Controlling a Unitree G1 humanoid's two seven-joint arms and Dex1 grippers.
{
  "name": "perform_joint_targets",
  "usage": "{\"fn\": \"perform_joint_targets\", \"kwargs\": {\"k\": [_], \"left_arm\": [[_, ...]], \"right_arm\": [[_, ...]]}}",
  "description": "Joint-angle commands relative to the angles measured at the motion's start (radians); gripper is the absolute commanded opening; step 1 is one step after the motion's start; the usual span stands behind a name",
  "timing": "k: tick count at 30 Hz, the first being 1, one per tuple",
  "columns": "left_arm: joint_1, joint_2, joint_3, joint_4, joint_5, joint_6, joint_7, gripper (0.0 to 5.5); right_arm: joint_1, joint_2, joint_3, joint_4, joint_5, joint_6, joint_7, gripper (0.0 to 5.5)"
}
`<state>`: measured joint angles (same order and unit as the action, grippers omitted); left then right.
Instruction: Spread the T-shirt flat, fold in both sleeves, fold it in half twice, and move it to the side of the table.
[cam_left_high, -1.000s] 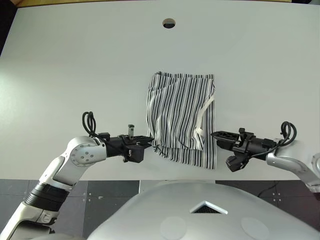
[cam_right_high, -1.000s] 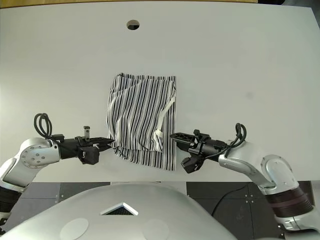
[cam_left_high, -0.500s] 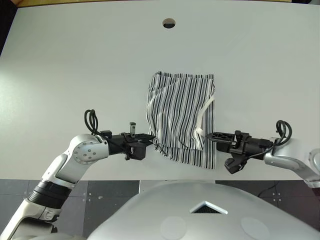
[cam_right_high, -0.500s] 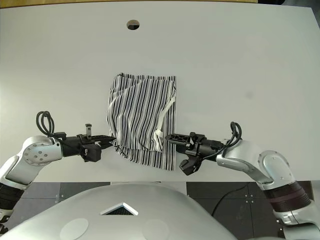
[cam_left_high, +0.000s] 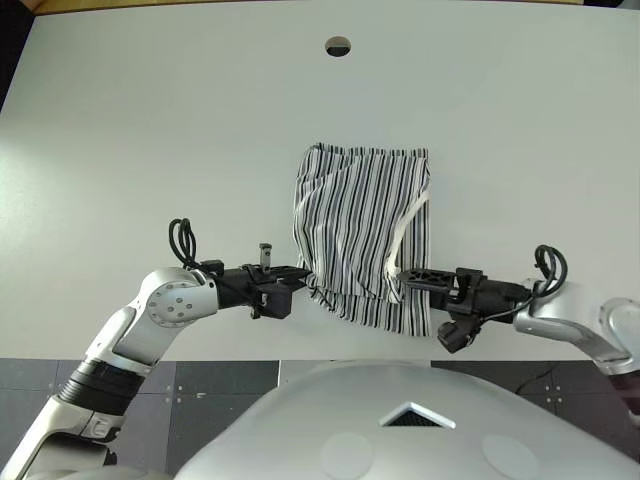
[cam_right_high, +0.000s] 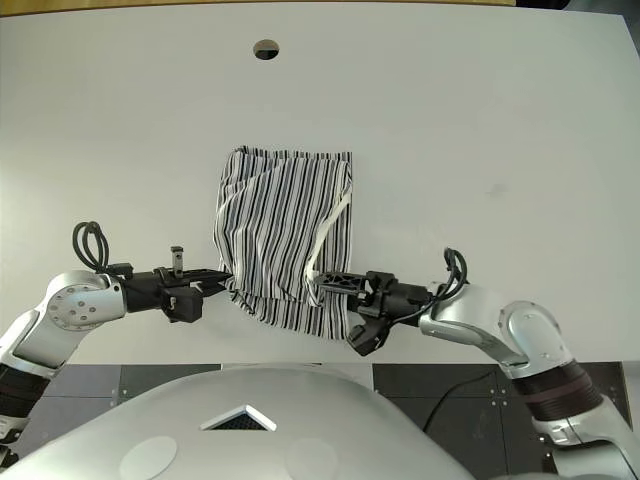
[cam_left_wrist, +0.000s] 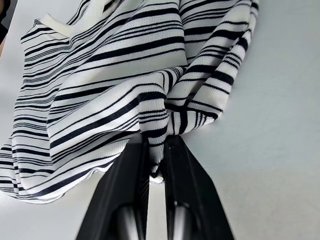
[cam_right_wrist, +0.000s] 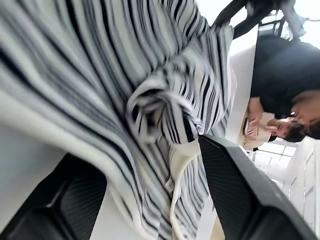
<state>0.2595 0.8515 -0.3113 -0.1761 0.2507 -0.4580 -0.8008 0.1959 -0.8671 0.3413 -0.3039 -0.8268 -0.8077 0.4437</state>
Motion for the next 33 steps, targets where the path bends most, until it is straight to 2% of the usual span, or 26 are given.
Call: {"fn": "perform_joint_targets", "kwargs": {"k": [1,6,15,22,26,33], "left_arm": [[-0.002,-0.004,-0.014,0.018,0.022,0.018,-0.004,0.25],[-0.008,-0.002,-0.018,0.015,0.01,0.016,-0.016,0.25],[-0.033,-0.001,-0.028,0.019,-0.006,0.014,-0.028,0.25],[-0.019,0.038,-0.018,-0.005,-0.066,0.03,-0.083,0.25],[0.051,0.146,0.024,-0.112,-0.234,0.075,-0.202,0.25],[0.126,0.238,0.146,-0.263,-0.473,0.137,-0.289,0.25]], "right_arm": [[-0.036,0.013,0.026,-0.005,-0.025,-0.01,0.015,3.08],[-0.056,0.012,0.051,-0.006,-0.037,0.0,0.046,3.08],[-0.041,0.021,0.07,0.003,-0.01,0.061,0.108,1.37],[0.016,-0.021,0.064,0.01,0.166,0.155,0.228,0.12],[0.052,-0.05,0.044,-0.064,0.463,0.303,0.356,0.1],[0.118,-0.083,0.039,-0.153,0.679,0.469,0.484,0.1]]}}
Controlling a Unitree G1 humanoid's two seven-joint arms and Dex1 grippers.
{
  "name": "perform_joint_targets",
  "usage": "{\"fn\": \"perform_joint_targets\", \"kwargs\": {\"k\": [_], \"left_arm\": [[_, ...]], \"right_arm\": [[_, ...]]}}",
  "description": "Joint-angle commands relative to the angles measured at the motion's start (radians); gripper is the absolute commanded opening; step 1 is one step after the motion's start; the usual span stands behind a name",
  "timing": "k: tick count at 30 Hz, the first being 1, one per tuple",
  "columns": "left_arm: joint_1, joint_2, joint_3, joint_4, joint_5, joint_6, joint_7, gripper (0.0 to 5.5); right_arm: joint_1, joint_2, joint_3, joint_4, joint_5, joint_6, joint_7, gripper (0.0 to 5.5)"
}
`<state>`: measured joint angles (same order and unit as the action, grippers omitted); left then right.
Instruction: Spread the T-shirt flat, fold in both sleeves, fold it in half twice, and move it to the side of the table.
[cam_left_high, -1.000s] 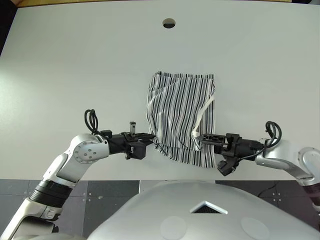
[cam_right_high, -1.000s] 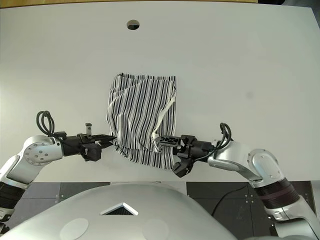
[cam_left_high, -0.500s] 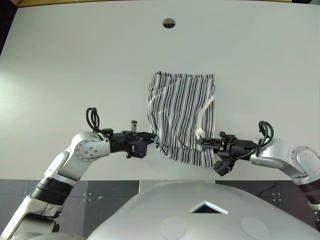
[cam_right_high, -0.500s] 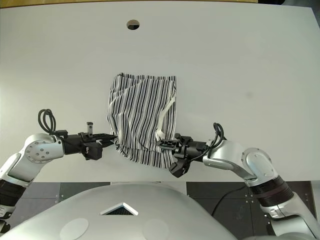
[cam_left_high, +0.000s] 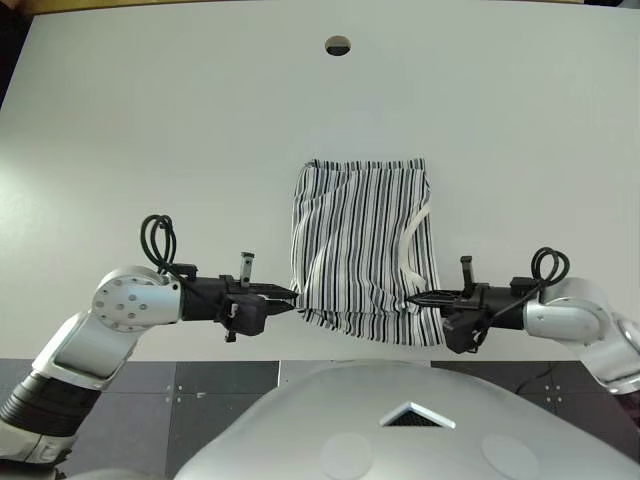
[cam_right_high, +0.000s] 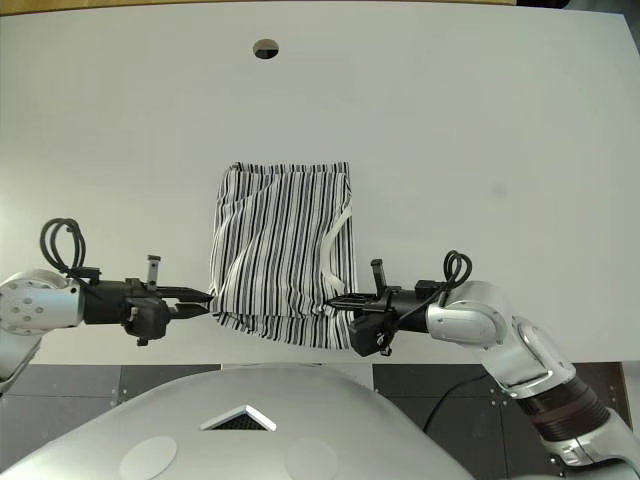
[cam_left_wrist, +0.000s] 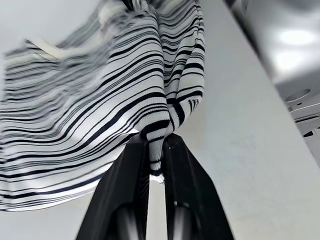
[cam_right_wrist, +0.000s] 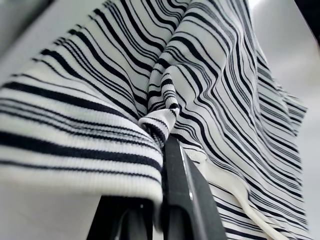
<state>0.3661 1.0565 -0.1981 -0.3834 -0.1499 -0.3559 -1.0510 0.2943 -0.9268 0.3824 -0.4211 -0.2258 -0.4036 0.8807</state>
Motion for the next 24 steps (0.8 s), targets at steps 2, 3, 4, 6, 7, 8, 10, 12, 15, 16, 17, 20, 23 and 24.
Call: {"fn": "perform_joint_targets", "kwargs": {"k": [2,3,4,6,7,8,10,12,15,16,17,20,23,24], "left_arm": [[0.026,0.033,0.045,-0.09,-0.13,0.088,-0.048,0.25],[0.021,0.029,0.055,-0.11,-0.161,0.139,-0.04,0.25],[-0.002,0.016,0.061,-0.122,-0.182,0.199,-0.021,0.25],[-0.072,-0.022,0.055,-0.119,-0.179,0.318,0.026,0.25],[-0.114,-0.046,0.042,-0.105,-0.159,0.368,0.051,0.25],[-0.148,-0.065,0.028,-0.094,-0.142,0.419,0.07,0.25],[-0.232,-0.117,-0.016,-0.041,-0.071,0.534,0.125,0.25],[-0.302,-0.168,-0.047,0.012,-0.031,0.632,0.168,0.25],[-0.383,-0.247,-0.055,0.077,-0.033,0.762,0.207,0.25],[-0.409,-0.272,-0.053,0.107,-0.033,0.798,0.221,0.25],[-0.429,-0.29,-0.051,0.131,-0.033,0.826,0.231,0.25],[-0.487,-0.357,-0.033,0.187,-0.053,0.909,0.26,0.25],[-0.529,-0.414,-0.017,0.208,-0.085,0.98,0.275,0.25],[-0.536,-0.426,-0.014,0.208,-0.093,0.997,0.277,0.25]], "right_arm": [[0.028,-0.025,-0.011,-0.066,0.168,0.128,0.082,0.1],[0.027,-0.021,-0.02,-0.074,0.201,0.157,0.09,0.1],[0.02,-0.01,-0.032,-0.075,0.228,0.193,0.087,0.1],[-0.002,0.018,-0.059,-0.082,0.281,0.278,0.071,0.1],[-0.018,0.034,-0.073,-0.084,0.308,0.331,0.059,0.1],[-0.035,0.051,-0.086,-0.083,0.325,0.377,0.047,0.1],[-0.074,0.083,-0.112,-0.073,0.372,0.503,0.022,0.1],[-0.104,0.109,-0.13,-0.068,0.413,0.638,-0.002,0.1],[-0.173,0.162,-0.163,-0.06,0.498,0.885,-0.055,0.1],[-0.2,0.184,-0.185,-0.048,0.541,0.971,-0.074,0.1],[-0.222,0.202,-0.202,-0.039,0.579,1.039,-0.089,0.1],[-0.285,0.259,-0.237,-0.015,0.689,1.226,-0.118,0.1],[-0.365,0.333,-0.261,0.042,0.77,1.353,-0.151,0.1],[-0.39,0.358,-0.275,0.063,0.794,1.388,-0.165,0.1]]}}
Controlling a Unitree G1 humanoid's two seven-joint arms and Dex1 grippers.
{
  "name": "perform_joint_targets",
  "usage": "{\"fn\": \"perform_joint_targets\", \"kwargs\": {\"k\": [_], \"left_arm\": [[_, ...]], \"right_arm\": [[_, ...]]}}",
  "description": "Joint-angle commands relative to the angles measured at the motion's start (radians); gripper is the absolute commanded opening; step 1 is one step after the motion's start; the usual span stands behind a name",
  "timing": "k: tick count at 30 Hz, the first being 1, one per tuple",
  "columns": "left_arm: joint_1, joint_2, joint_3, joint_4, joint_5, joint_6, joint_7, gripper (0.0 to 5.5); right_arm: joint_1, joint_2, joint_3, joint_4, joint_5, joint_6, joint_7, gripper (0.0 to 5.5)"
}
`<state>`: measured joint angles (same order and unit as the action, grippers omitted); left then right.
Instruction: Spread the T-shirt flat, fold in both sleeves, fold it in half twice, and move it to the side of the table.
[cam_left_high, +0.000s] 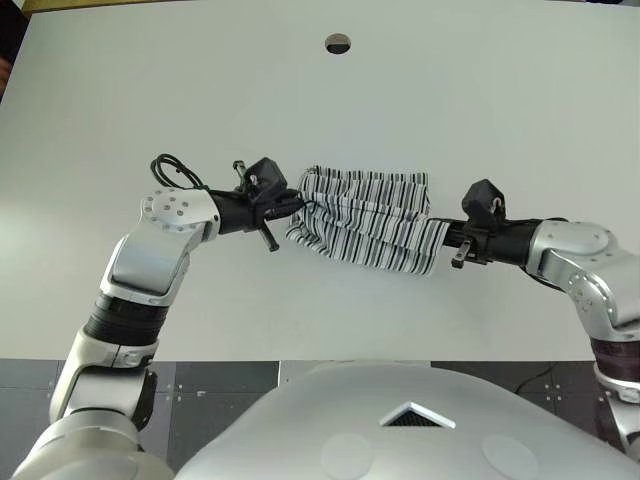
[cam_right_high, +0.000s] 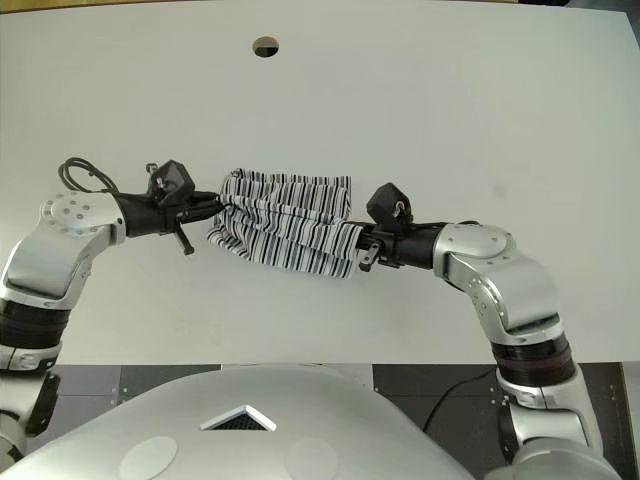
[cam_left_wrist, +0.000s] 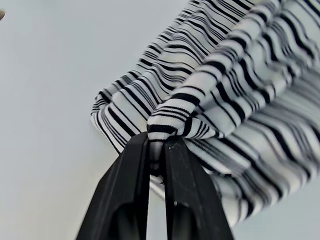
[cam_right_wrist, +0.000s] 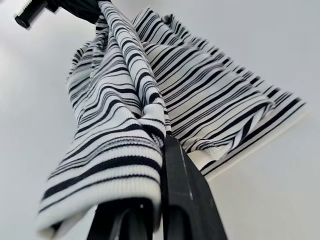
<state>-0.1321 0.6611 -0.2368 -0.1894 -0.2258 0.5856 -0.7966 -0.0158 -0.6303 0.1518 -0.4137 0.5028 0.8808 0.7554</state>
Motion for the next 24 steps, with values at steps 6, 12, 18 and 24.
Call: {"fn": "perform_joint_targets", "kwargs": {"k": [6,12,18,24], "left_arm": [[-0.06,-0.076,0.063,-0.014,-0.081,0.139,0.029,0.71],[-0.149,-0.172,0.172,0.078,-0.161,0.263,0.113,1.49],[-0.244,-0.242,0.253,0.294,-0.13,0.269,0.255,1.49],[-0.175,-0.247,0.255,0.125,-0.175,0.086,0.148,1.49]], "right_arm": [[-0.197,0.176,-0.147,0.181,0.184,0.277,-0.106,0.1],[-0.249,0.239,-0.217,0.292,0.191,0.314,-0.188,1.21],[-0.268,0.248,-0.26,0.367,0.167,0.298,-0.261,1.21],[-0.311,0.278,-0.343,0.489,0.13,0.28,-0.362,1.21]]}}
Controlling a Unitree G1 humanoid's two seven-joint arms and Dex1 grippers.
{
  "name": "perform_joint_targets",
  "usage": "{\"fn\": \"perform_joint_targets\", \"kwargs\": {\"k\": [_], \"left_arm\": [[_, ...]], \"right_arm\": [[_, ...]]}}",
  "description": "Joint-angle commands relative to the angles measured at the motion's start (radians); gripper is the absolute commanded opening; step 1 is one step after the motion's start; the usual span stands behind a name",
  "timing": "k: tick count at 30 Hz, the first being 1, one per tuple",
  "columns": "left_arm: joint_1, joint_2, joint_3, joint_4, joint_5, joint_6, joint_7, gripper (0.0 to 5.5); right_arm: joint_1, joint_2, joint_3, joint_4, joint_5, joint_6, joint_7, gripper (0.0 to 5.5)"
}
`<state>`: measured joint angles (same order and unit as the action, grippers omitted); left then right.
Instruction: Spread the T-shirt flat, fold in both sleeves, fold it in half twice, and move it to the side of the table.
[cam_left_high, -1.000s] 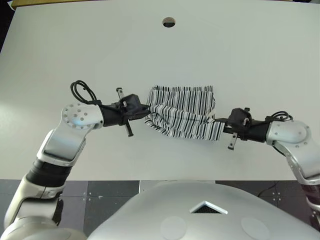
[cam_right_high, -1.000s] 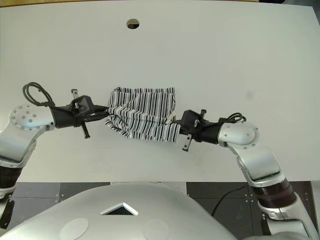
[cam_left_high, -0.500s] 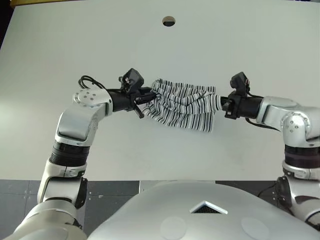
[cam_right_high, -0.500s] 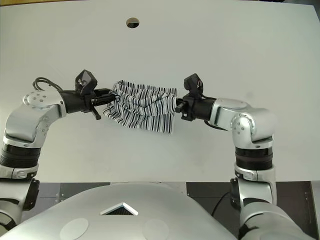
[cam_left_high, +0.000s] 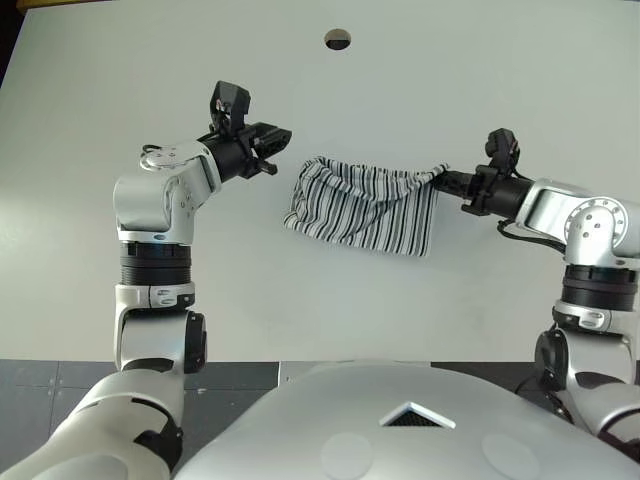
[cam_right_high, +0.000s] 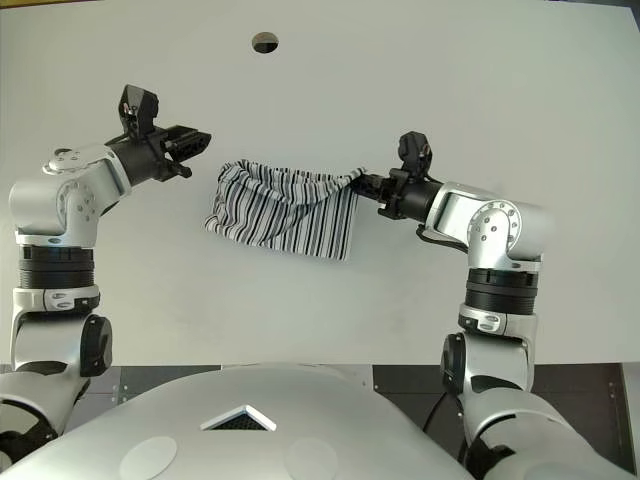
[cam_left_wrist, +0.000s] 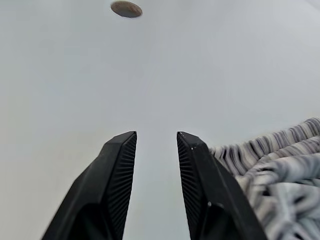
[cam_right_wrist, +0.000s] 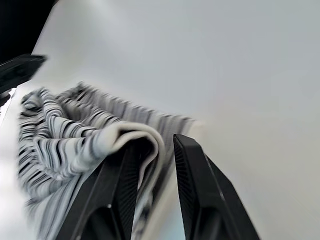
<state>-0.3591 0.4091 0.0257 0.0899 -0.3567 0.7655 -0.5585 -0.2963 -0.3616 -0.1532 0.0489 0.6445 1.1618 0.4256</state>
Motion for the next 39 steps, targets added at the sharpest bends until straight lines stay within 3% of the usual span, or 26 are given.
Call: {"fn": "perform_joint_targets", "kwargs": {"k": [1,8,10,13,18,21,29,32,39], "left_arm": [[0.085,0.015,-0.028,-0.215,-0.059,-0.117,-0.134,1.49],[0.225,0.084,-0.163,-0.388,-0.032,-0.227,-0.275,0.44],[0.239,0.088,-0.2,-0.376,-0.002,-0.244,-0.271,0.1],[0.257,0.086,-0.256,-0.34,0.049,-0.263,-0.261,0.1],[0.27,0.08,-0.32,-0.285,0.104,-0.293,-0.263,0.1],[0.265,0.071,-0.339,-0.253,0.128,-0.311,-0.26,0.1],[0.114,-0.066,-0.272,-0.027,0.197,-0.377,-0.077,0.1],[0.027,-0.123,-0.19,0.108,0.192,-0.383,0.028,0.1],[-0.001,-0.128,-0.043,0.158,0.179,-0.471,0.129,0.1]], "right_arm": [[-0.032,0.011,-0.042,0.032,-0.014,-0.002,-0.035,1.21],[-0.033,0.032,-0.087,0.027,-0.006,-0.039,-0.053,1.24],[-0.017,0.028,-0.074,-0.032,-0.065,-0.208,-0.037,0.82],[0.084,-0.01,0.081,-0.258,-0.199,-0.505,0.065,0.15],[0.228,-0.071,0.33,-0.426,-0.383,-0.747,0.166,0.15],[0.268,-0.087,0.386,-0.443,-0.427,-0.798,0.193,0.15],[0.341,-0.141,0.481,-0.488,-0.487,-0.867,0.267,0.15],[0.346,-0.142,0.498,-0.499,-0.5,-0.877,0.275,0.15],[0.276,-0.082,0.561,-0.405,-0.667,-0.918,0.173,0.15]]}}
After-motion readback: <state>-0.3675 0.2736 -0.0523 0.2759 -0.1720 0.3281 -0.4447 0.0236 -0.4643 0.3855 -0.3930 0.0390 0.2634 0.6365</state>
